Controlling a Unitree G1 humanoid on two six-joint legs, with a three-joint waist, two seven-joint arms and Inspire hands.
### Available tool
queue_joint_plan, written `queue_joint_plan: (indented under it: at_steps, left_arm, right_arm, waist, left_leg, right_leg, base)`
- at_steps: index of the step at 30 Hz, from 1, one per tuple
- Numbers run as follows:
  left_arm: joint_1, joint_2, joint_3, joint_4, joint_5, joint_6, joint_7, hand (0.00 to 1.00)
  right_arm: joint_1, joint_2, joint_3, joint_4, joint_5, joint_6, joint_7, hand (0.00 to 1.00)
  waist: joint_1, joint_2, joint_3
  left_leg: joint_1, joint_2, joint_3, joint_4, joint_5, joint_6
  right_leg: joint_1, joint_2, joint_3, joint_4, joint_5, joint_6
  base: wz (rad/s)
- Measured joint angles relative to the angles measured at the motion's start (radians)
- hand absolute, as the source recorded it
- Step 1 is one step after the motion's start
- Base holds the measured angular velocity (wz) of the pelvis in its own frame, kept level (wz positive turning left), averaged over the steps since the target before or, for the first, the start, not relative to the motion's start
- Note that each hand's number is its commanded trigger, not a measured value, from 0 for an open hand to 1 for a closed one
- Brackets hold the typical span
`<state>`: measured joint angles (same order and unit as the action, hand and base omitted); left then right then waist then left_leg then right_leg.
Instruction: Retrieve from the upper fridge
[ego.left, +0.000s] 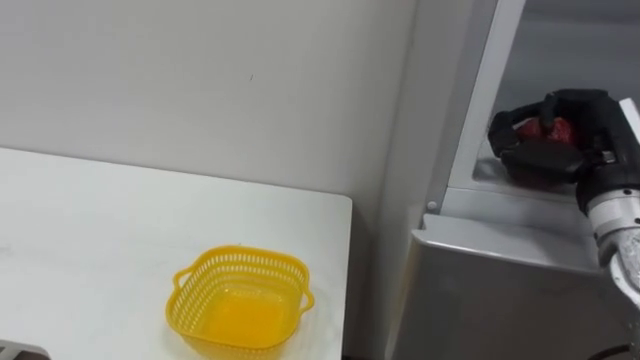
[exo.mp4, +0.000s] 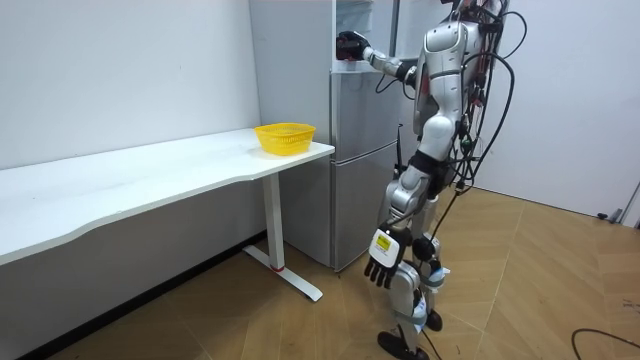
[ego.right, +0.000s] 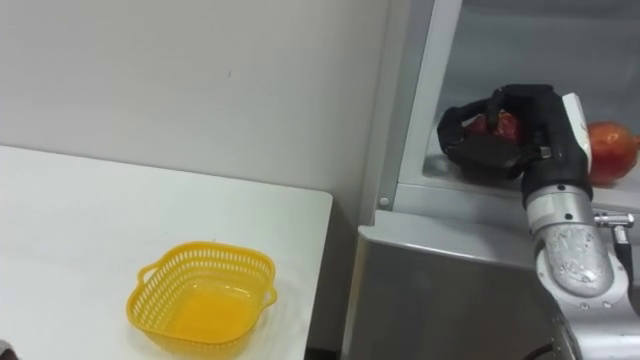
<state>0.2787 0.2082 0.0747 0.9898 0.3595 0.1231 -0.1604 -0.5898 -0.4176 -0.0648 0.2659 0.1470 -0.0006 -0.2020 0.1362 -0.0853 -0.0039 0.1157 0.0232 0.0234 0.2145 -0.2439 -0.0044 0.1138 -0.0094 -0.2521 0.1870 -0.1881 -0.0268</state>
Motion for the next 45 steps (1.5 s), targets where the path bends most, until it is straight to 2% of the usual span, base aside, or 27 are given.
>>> queue_joint_plan:
  at_steps: [3, 7, 11, 16, 18, 20, 25, 30, 34, 36, 38, 41, 45]
  left_arm:
    - [-0.004, 0.0, -0.002, 0.0, 0.0, -0.001, 0.001, 0.0]
    - [0.0, 0.0, -0.002, 0.003, 0.0, -0.004, 0.006, 0.0]
    - [-0.001, 0.0, -0.003, 0.011, -0.001, -0.007, 0.026, 0.0]
    - [-0.004, 0.0, -0.002, 0.01, -0.012, -0.02, 0.041, 0.0]
    - [-0.005, -0.001, -0.001, 0.01, -0.005, -0.022, 0.043, 0.0]
    - [-0.008, -0.003, -0.001, 0.009, -0.005, -0.038, 0.048, 0.0]
    - [-0.003, -0.003, -0.001, 0.004, -0.005, -0.042, 0.066, 0.0]
    - [-0.003, -0.004, 0.0, 0.031, 0.0, -0.047, 0.069, 0.0]
    - [0.001, -0.005, 0.0, 0.031, 0.0, -0.065, 0.061, 0.0]
    - [0.0, -0.005, -0.001, 0.031, -0.001, -0.068, 0.059, 0.0]
    - [-0.002, -0.006, -0.004, 0.032, -0.001, -0.069, 0.053, 0.0]
    - [-0.014, -0.003, -0.026, 0.054, -0.01, -0.069, 0.051, 0.0]
    - [-0.024, -0.004, -0.059, 0.063, -0.015, -0.069, 0.049, 0.0]
  right_arm:
    - [0.0, 0.001, 0.006, -0.012, 0.001, 0.0, -0.004, 1.0]
    - [0.001, 0.001, 0.007, -0.077, -0.007, 0.001, -0.017, 1.0]
    - [0.001, 0.001, 0.008, -0.166, -0.089, 0.002, -0.051, 1.0]
    - [0.015, 0.005, 0.008, -0.318, -0.109, 0.001, -0.074, 1.0]
    - [0.026, 0.007, 0.009, -0.386, -0.109, -0.012, -0.084, 1.0]
    - [0.027, 0.011, 0.01, -0.453, -0.118, -0.03, -0.093, 1.0]
    - [0.029, 0.011, 0.021, -0.564, -0.127, -0.035, -0.105, 1.0]
    - [0.029, 0.012, 0.079, -0.65, -0.248, -0.046, -0.1, 1.0]
    - [0.029, 0.012, 0.097, -0.724, -0.312, -0.092, -0.06, 1.0]
    - [0.029, 0.012, 0.114, -0.75, -0.313, -0.101, -0.045, 1.0]
    - [0.029, 0.015, 0.144, -0.762, -0.321, -0.118, -0.021, 1.0]
    - [0.029, 0.046, 0.212, -0.76, -0.36, -0.119, -0.002, 1.0]
    - [0.029, 0.059, 0.284, -0.756, -0.42, -0.118, 0.036, 1.0]
  waist:
    - [-0.001, 0.005, 0.001]
    - [-0.001, 0.013, 0.0063]
    - [-0.006, 0.014, 0.0063]
    - [-0.018, 0.017, 0.0054]
    - [-0.018, 0.017, 0.0053]
    - [-0.019, 0.017, 0.0052]
    - [-0.019, 0.018, 0.0032]
    - [-0.009, 0.021, 0.001]
    - [-0.001, 0.017, -0.0017]
    - [0.006, 0.013, -0.0042]
    - [0.012, 0.012, -0.0035]
    - [0.012, 0.013, -0.0019]
    - [0.025, 0.009, 0.003]
  left_leg:
    - [0.001, 0.0, 0.0, 0.0, 0.0, 0.0]
    - [0.0, 0.0, 0.003, -0.001, 0.0, 0.0]
    - [0.001, 0.001, 0.005, -0.003, 0.0, 0.0]
    - [0.0, 0.001, 0.005, -0.003, 0.0, 0.0]
    - [0.001, 0.002, 0.007, -0.004, 0.0, 0.0]
    - [0.002, 0.002, 0.007, -0.004, 0.0, 0.0]
    - [0.002, 0.002, 0.008, -0.008, 0.0, 0.0]
    - [0.014, 0.005, 0.028, -0.012, 0.0, 0.0]
    - [0.019, 0.006, 0.032, -0.018, 0.0, 0.0]
    - [0.021, 0.006, 0.033, -0.018, 0.0, 0.0]
    - [0.028, 0.006, 0.033, -0.021, 0.0, 0.0]
    - [0.034, 0.007, 0.03, -0.026, 0.0, 0.0]
    - [0.032, 0.006, 0.027, -0.033, 0.0, -0.001]
  right_leg:
    - [0.001, 0.001, 0.001, 0.0, 0.0, 0.0]
    - [-0.001, 0.002, 0.002, 0.0, 0.0, 0.0]
    - [-0.002, 0.004, 0.005, -0.002, 0.0, 0.0]
    - [-0.003, 0.005, 0.007, -0.002, 0.0, 0.0]
    - [-0.002, 0.005, 0.006, -0.002, 0.0, 0.0]
    - [0.0, 0.006, 0.007, -0.002, 0.0, 0.0]
    - [0.001, 0.005, 0.009, -0.002, 0.0, 0.0]
    - [0.002, 0.009, 0.029, 0.001, 0.0, -0.001]
    - [0.005, 0.011, 0.032, 0.0, 0.0, -0.001]
    - [0.006, 0.011, 0.031, 0.0, 0.0, -0.001]
    - [0.012, 0.011, 0.031, 0.001, 0.0, -0.001]
    - [0.016, 0.011, 0.031, 0.002, 0.0, -0.001]
    - [0.015, 0.011, 0.028, 0.002, 0.0, -0.001]
  base:
    - [0.0]
    - [0.0]
    - [0.0]
    - [0.0]
    - [0.0]
    - [0.0]
    - [0.0]
    - [-0.1]
    - [-0.03]
    - [0.0]
    - [0.0]
    - [0.0]
    - [0.0]
